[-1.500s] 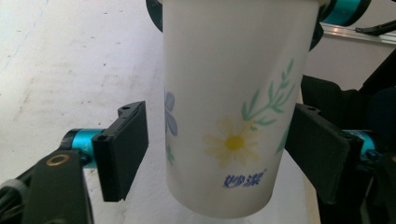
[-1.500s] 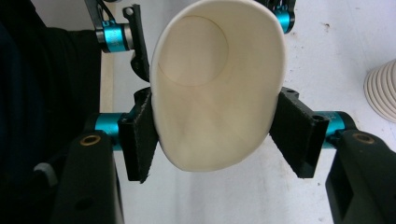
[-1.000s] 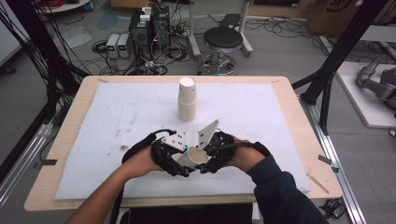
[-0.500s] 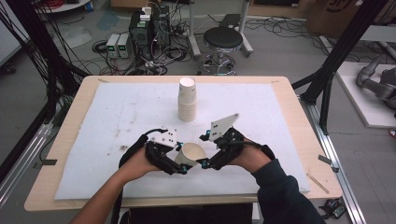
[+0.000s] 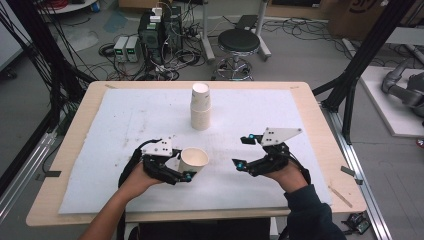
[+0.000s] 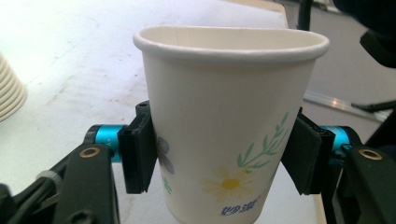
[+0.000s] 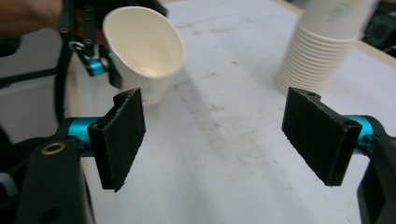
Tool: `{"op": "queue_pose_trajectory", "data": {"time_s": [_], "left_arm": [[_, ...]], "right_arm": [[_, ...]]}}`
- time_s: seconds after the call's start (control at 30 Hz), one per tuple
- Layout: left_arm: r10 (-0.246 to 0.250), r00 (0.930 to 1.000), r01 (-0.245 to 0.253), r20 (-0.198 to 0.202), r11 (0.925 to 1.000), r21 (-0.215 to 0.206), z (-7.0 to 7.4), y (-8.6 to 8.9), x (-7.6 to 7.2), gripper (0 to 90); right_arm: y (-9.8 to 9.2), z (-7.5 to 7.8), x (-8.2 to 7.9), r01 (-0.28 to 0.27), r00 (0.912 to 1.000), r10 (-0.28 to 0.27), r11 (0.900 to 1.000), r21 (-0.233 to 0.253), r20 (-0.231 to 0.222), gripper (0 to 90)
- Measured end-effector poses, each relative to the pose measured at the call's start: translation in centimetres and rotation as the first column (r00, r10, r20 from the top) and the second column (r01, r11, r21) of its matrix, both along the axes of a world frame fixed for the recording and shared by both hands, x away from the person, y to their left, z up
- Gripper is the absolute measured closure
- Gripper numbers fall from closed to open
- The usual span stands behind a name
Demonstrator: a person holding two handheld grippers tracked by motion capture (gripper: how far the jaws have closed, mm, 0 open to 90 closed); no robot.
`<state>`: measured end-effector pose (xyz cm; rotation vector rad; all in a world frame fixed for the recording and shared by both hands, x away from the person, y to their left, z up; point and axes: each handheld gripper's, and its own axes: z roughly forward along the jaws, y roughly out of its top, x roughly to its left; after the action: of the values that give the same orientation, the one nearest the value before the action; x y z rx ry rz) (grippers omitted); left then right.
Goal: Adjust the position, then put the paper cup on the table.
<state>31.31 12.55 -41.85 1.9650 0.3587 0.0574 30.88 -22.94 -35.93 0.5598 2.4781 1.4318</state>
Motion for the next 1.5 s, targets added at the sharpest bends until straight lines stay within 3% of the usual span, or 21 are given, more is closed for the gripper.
{"op": "queue_pose_trajectory", "data": {"time_s": [0.1,0.2,0.3,0.33,0.4,0.57,0.83,1.0,1.2,1.33,1.37,1.4,1.5], "left_arm": [[0.032,0.9995,-0.032,0.003,0.9992,-0.025,-0.5,0.6,0.1,33.8],[0.076,0.9969,-0.075,0.018,0.9956,-0.056,-0.7,1.1,0.1,33.4],[0.139,0.9889,-0.133,0.054,0.9866,-0.094,-0.6,1.9,0.1,32.7],[0.139,0.9889,-0.133,0.054,0.9866,-0.094,-0.6,1.9,0.1,32.7],[0.187,0.9789,-0.175,0.082,0.975,-0.137,-0.4,2.5,0.1,32.6],[0.231,0.9662,-0.209,0.114,0.9616,-0.178,-0.3,3.3,0.0,32.3],[0.294,0.946,-0.259,0.136,0.9386,-0.228,-0.3,4.6,-0.1,31.6],[0.3,0.9446,-0.264,0.133,0.9356,-0.234,-0.5,5.0,-0.1,31.5],[0.31,0.9415,-0.272,0.132,0.9311,-0.242,-0.5,5.1,0.0,31.2],[0.338,0.9304,-0.297,0.143,0.9228,-0.245,-0.5,5.4,0.1,30.6],[0.338,0.9304,-0.297,0.143,0.9228,-0.245,-0.5,5.4,0.1,30.4],[0.364,0.9203,-0.322,0.144,0.9137,-0.248,-0.4,5.9,0.2,30.3],[0.398,0.9073,-0.355,0.135,0.897,-0.264,-0.4,6.8,0.3,30.3]], "right_arm": [[-1.2,-0.9,-0.2,0.06,0.9982,-0.06,0.997,0.037,-0.004,21.9],[-1.9,-1.6,-0.5,0.111,0.9937,-0.112,0.993,0.033,0.013,21.9],[-2.9,-2.5,-0.6,0.175,0.9832,-0.178,0.983,0.054,0.042,21.9],[-2.9,-2.5,-0.6,0.175,0.9832,-0.178,0.983,0.054,0.042,21.9],[-3.7,-3.5,-0.7,0.22,0.9735,-0.225,0.969,0.113,0.04,21.9],[-4.4,-4.8,-0.5,0.254,0.9664,-0.256,0.963,0.092,0.019,21.9],[-4.5,-5.0,-0.4,0.277,0.9594,-0.28,0.957,0.09,0.029,22.0],[-4.3,-5.0,-0.3,0.284,0.9571,-0.288,0.954,0.095,0.03,21.9],[-3.8,-5.1,-0.3,0.271,0.9612,-0.274,0.959,0.082,0.032,21.9],[-3.7,-5.2,-0.3,0.27,0.9616,-0.273,0.96,0.078,0.031,21.9],[-3.7,-5.2,-0.3,0.27,0.9616,-0.273,0.96,0.078,0.031,21.9],[-3.7,-5.2,-0.3,0.27,0.9616,-0.273,0.96,0.076,0.029,22.0],[-3.7,-5.2,-0.3,0.269,0.9618,-0.272,0.96,0.076,0.029,22.0]]}}
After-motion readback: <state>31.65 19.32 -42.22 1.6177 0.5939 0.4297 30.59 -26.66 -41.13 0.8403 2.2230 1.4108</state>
